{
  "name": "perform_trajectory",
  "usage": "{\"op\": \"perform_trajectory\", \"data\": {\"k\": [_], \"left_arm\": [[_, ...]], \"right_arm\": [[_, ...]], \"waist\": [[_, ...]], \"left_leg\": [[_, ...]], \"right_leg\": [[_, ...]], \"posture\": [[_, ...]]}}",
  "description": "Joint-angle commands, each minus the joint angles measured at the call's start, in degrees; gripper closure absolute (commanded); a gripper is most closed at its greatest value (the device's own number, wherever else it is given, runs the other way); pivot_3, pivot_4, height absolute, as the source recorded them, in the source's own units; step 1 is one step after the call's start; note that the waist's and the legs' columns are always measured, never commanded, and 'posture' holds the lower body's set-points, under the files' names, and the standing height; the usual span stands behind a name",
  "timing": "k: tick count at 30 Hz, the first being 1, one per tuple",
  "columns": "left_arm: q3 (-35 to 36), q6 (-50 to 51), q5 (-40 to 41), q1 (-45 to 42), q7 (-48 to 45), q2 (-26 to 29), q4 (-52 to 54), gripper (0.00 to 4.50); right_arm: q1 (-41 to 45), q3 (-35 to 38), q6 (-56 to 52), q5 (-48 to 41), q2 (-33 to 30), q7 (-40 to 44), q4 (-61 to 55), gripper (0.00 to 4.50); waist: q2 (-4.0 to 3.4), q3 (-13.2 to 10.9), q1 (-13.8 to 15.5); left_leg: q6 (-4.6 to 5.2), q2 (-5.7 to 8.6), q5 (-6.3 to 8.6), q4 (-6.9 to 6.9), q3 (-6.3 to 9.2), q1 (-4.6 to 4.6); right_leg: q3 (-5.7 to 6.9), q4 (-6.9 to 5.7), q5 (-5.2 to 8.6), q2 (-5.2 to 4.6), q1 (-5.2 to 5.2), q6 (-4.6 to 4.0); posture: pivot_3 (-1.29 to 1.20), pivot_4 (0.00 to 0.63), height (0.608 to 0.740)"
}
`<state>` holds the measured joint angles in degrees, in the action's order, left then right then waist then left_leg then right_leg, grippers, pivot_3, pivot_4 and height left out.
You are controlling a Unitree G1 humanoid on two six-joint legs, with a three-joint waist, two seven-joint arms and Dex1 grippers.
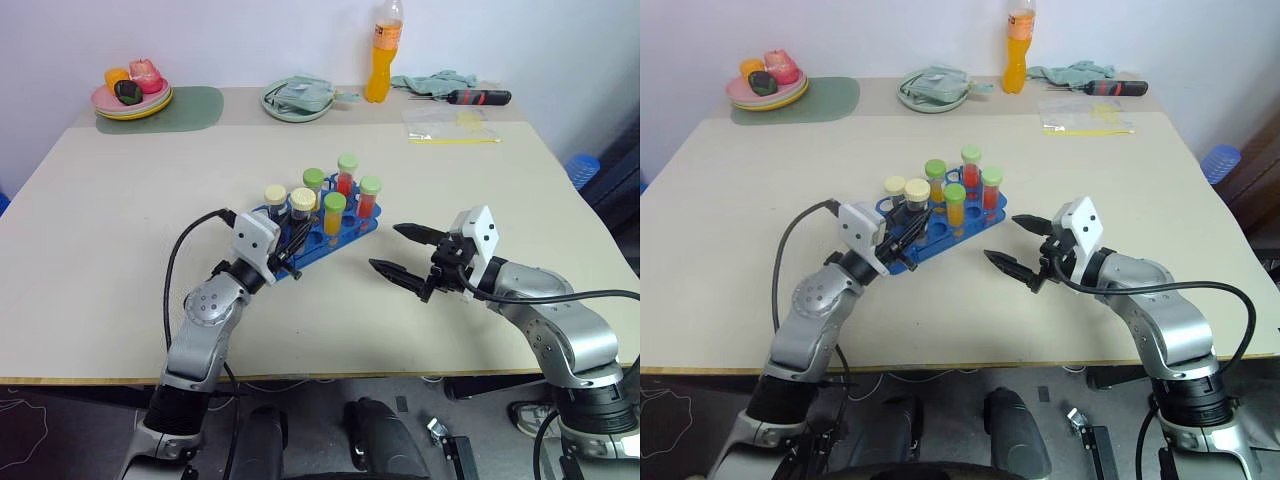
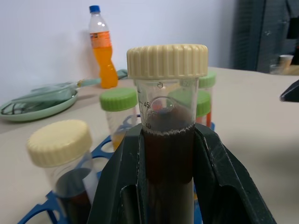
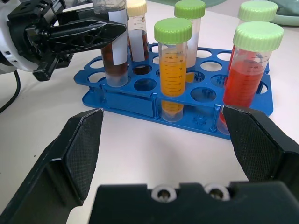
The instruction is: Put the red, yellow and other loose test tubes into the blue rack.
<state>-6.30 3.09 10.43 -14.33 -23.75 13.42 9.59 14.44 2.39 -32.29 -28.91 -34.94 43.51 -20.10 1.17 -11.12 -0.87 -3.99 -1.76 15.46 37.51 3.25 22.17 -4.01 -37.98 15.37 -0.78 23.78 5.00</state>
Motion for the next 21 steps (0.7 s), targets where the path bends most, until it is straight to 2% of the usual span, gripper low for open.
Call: {"op": "perform_trajectory", "data": {"k": [1, 6, 16, 17, 21], "left_arm": [[0.24, -1.1, -1.32, -0.77, 0.23, -0.23, -1.51, 3.75], [0.09, -1.68, -0.88, -1.83, -0.3, -0.91, -3.68, 3.75], [-0.14, -0.22, -0.07, 0.16, -1.38, -1.28, -1.53, 3.75], [0.03, -0.14, -0.03, 0.31, -1.21, -1.33, -1.43, 2.71], [2.44, 1.9, 1.66, 0.65, -0.12, -0.97, 1.07, 0.77]], "right_arm": [[0.02, 0.34, 0.33, -0.48, -0.03, 0.05, -2.19, 0.0], [-0.18, 0.25, 0.19, -0.58, 0.0, -0.04, -2.49, 0.0], [-0.81, 0.47, -0.24, -0.98, 0.0, -0.43, -3.32, 0.0], [-0.85, 0.48, -0.26, -1.0, 0.0, -0.41, -3.36, 0.0], [-0.57, 1.27, -0.46, -1.36, -0.61, 0.06, -3.27, 0.0]], "waist": [[0.0, 0.0, 0.0], [0.0, 0.0, -0.07], [0.0, 0.0, 0.03], [0.0, 0.0, -0.02], [0.0, 0.0, -0.05]], "left_leg": [[0.0, 0.0, 0.0, 0.0, 0.0, 0.0], [0.0, 0.0, 0.0, 0.0, 0.0, -0.02], [0.0, 0.0, 0.0, 0.0, 0.0, 0.0], [0.0, 0.0, 0.0, 0.0, 0.0, 0.0], [0.0, 0.0, 0.0, -0.01, 0.01, 0.0]], "right_leg": [[0.0, 0.0, 0.0, 0.0, 0.0, 0.0], [0.0, 0.0, 0.0, 0.0, -0.01, 0.0], [0.01, 0.01, 0.0, 0.0, -0.01, 0.0], [0.0, 0.02, 0.0, 0.0, -0.01, 0.0], [0.01, 0.01, 0.0, 0.0, -0.01, 0.0]], "posture": [[0.0, 0.15, 0.74], [0.0, 0.15, 0.74], [0.0, 0.15, 0.74], [0.0, 0.15, 0.74], [0.0, 0.15, 0.74]]}}
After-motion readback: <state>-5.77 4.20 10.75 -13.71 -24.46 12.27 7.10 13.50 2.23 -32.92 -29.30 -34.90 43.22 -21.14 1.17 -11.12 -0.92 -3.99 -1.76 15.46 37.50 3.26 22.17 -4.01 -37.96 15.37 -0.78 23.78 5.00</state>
